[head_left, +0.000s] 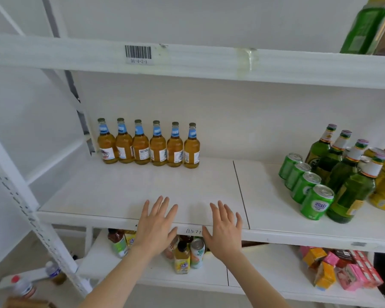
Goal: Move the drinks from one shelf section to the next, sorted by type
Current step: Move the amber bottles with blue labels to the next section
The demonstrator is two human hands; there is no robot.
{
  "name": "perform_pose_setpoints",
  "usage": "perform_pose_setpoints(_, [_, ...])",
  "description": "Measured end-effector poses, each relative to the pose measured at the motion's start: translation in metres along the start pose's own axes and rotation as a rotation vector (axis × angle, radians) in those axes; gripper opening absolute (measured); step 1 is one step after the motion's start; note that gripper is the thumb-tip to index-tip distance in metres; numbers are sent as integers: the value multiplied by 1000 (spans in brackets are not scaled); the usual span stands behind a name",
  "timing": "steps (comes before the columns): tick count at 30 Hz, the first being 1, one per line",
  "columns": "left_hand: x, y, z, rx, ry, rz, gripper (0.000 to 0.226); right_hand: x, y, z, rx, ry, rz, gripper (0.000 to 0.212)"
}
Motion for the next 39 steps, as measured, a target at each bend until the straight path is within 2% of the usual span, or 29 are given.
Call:
perform_pose_setpoints(11, [-51,4,-109,59,32,-18,66,-14,12,-117,97,45,56,69])
perform_pose_setpoints(27, [-117,-6,-270,207,-3,-14,69,-32,7,-280,211,-56,6,70])
perform_pose_setpoints(32, [-126,-17,-304,235,9,200,78,-35,-2,-316,205,-133,-125,71])
perform_pose_setpoints(36, [-127,-27,-326,204,39,460,87,-39,-7,-341,175,-214,-424,65])
perform_pose_setpoints(39, [-122,-36,-340,129,82,734,83,-41,-11,-353,129,-212,-677,51])
Point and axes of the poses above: each hand's wrist, its own z-axis away from the middle knuckle, its own y-axis out of the back of the hand, x = y × z, the point moved 4 cm from there along -z, towards the middle knuckle, and after that the axes turned 3 degrees about -z, right-handed, at the moved point
